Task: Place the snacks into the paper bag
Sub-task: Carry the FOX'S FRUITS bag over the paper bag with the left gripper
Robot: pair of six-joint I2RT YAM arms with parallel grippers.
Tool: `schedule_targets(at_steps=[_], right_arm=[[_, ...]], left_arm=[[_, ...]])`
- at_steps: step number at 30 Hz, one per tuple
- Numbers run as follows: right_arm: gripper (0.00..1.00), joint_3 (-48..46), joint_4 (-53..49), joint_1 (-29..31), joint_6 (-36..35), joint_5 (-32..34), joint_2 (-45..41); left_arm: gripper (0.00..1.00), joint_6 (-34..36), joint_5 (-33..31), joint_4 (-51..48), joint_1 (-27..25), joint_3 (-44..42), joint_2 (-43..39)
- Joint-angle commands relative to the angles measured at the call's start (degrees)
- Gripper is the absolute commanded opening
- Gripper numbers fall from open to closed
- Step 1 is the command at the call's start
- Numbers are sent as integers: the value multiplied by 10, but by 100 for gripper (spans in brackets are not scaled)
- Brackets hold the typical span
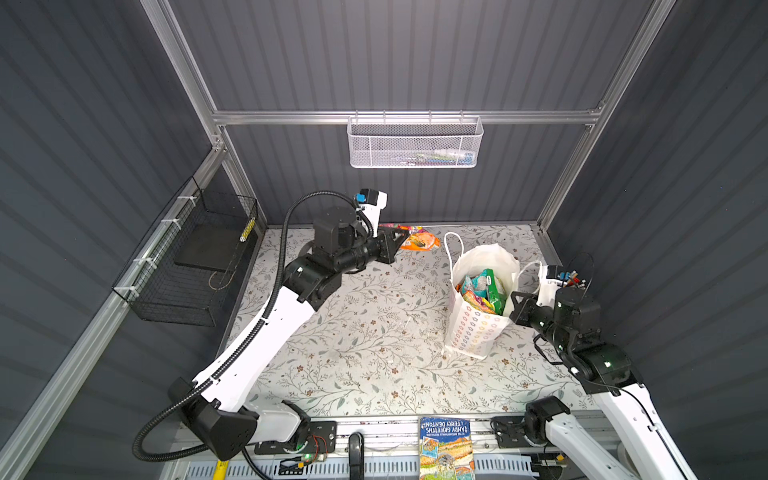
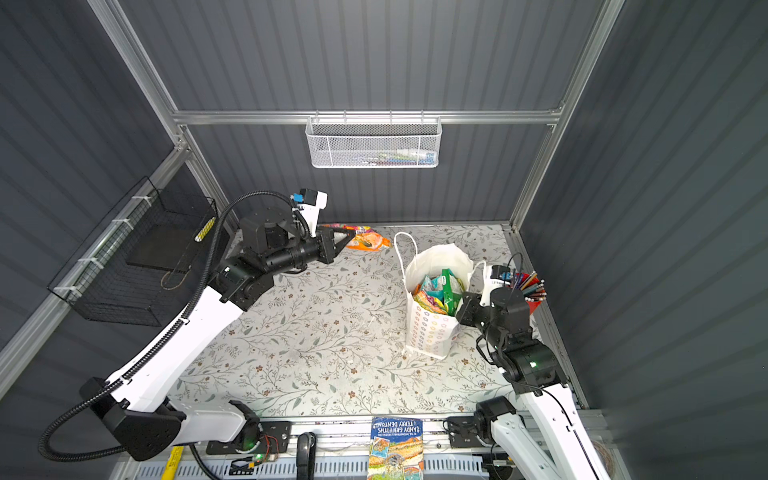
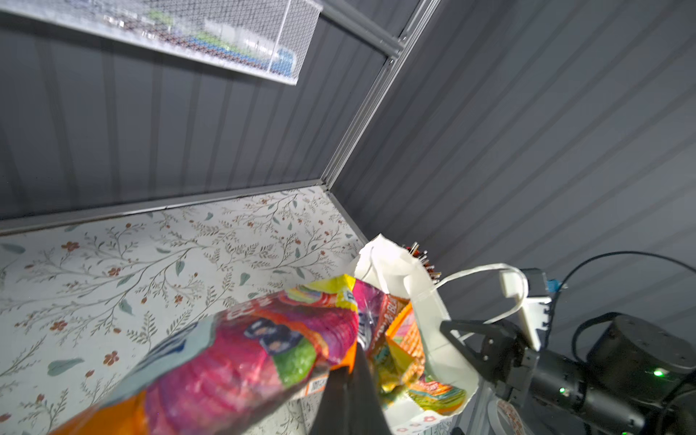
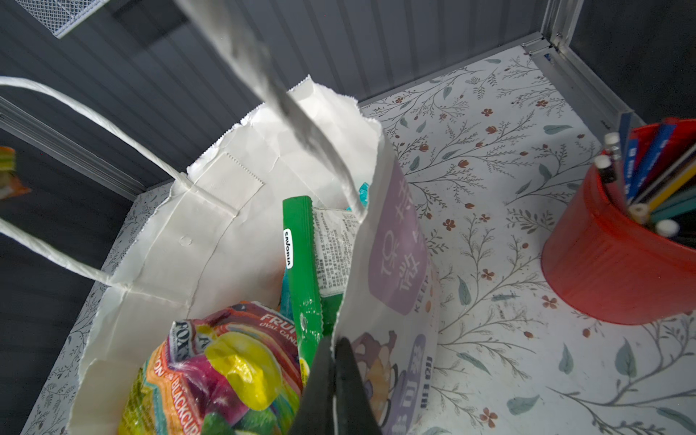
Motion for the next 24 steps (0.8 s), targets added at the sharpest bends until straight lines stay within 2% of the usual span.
schedule_targets(at_steps=[1,5,11,24], right_arm=[[0,8,24,3,-13,7,-14],[0,10,23,3,-14,12,-17],[0,9,21,3,-15,21,-21],[0,11,18,3,-16,17,-29]], left_arm=[[0,38,7,-17,-36,70,18],[0,73,-15,-52,-94,153,61],[0,103,-19,-95,-154,272,155],[0,126,-38,-194,-188,474,371]])
